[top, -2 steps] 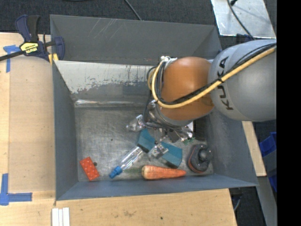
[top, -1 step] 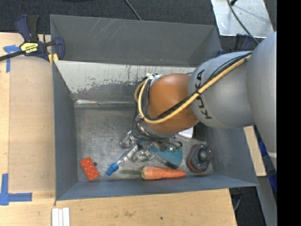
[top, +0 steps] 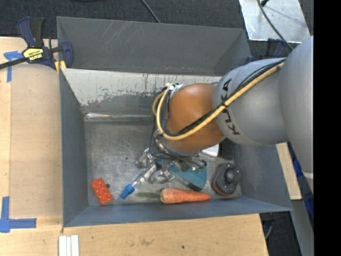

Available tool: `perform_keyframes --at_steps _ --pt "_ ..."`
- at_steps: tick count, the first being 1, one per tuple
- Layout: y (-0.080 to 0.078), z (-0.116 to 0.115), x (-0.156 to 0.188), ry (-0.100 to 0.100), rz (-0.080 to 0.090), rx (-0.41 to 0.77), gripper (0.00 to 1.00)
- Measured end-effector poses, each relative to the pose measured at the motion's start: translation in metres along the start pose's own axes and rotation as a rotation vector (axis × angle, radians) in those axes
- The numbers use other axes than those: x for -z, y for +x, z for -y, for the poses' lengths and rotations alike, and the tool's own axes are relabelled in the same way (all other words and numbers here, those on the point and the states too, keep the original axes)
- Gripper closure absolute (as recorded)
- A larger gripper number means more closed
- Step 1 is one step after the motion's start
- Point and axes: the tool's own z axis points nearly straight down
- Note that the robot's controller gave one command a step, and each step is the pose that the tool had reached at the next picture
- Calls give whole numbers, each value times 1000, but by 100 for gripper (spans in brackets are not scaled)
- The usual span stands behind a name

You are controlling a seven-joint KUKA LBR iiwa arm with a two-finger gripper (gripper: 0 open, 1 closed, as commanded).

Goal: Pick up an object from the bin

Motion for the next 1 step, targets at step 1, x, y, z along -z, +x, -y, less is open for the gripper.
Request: perform_keyframes --at_steps 1 --pt "-19 22 -2 -9 -13 -60 100"
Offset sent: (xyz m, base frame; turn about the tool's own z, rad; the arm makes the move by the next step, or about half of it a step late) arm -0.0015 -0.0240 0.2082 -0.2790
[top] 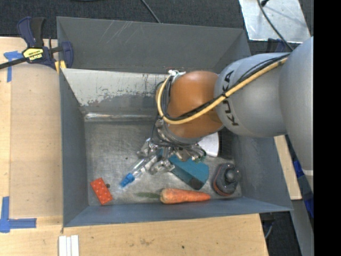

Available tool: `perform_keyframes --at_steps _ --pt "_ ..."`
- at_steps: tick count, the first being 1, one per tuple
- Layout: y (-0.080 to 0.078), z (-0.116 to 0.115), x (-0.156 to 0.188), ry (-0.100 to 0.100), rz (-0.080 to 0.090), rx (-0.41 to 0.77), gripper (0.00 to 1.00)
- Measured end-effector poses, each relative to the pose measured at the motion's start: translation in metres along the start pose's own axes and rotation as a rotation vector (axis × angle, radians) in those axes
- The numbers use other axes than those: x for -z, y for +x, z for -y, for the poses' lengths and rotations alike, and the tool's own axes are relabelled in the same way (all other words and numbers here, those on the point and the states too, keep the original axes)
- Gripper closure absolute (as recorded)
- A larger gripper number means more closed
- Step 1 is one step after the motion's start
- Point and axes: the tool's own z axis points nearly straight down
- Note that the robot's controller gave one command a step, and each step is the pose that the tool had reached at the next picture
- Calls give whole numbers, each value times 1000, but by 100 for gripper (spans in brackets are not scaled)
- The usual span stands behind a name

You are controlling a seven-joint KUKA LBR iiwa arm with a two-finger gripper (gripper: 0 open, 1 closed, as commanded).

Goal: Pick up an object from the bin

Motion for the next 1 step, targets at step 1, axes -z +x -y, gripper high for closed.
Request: perform_keyframes --at_steps 1 --pt "31 -2 202 8 3 333 100"
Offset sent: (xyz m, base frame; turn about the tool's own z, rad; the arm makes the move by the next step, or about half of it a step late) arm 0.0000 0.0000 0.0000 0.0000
